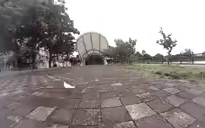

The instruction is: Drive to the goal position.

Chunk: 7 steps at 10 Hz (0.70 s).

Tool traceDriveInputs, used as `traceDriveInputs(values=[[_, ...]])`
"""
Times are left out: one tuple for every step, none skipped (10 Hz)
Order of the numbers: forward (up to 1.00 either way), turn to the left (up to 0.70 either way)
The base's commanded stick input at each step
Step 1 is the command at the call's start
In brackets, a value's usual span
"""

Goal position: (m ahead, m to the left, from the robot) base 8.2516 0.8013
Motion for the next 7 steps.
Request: traceDriveInputs(values=[[1.0,0.0],[1.0,0.0],[1.0,0.0],[1.0,0.0],[1.0,0.0],[1.0,0.0],[1.0,0.0]])
